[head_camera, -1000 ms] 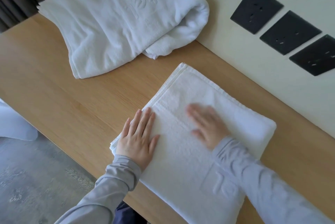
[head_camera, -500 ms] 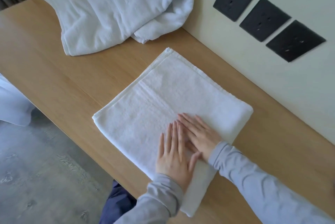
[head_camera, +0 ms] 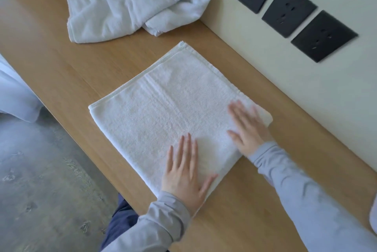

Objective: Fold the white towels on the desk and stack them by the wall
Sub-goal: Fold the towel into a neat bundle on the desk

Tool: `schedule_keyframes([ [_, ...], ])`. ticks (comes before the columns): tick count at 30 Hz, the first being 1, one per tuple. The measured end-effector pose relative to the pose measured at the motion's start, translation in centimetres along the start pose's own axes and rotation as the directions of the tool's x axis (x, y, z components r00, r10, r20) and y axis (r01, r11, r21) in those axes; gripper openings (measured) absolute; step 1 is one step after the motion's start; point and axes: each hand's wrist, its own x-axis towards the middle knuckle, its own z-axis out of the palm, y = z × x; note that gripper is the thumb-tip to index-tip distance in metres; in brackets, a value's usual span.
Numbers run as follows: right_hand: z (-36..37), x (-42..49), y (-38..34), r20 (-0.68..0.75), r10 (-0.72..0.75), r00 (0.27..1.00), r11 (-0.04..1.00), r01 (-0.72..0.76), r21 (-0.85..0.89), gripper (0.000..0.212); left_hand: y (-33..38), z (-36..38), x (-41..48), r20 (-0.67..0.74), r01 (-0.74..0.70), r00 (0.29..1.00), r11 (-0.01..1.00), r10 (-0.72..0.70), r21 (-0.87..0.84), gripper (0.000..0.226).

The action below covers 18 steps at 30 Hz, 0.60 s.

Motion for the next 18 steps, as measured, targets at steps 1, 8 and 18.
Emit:
schedule_keyframes([
  [1,0.4,-0.8,-1.3,0.003,-0.124,0.992,0.992,0.124,-0.003,0.062,0.9,0.6,-0.7,0.019,-0.012,1.0,1.0,0.012,-0.008,0.081],
  [8,0.8,-2.5,4.1,0.122,-0.019,0.992,1.0,0.019,0.003,0.076,1.4,2.2,-1.4,0.03,0.021,0.999,1.0,-0.02,-0.007,0.076],
  [18,-0.4,6.6,6.0,0.242,0.493,0.835,0.563,-0.519,0.644,0.062,-4.8,-5.0,1.4,0.006,0.529,0.437,0.251,-0.899,-0.811,0.063],
])
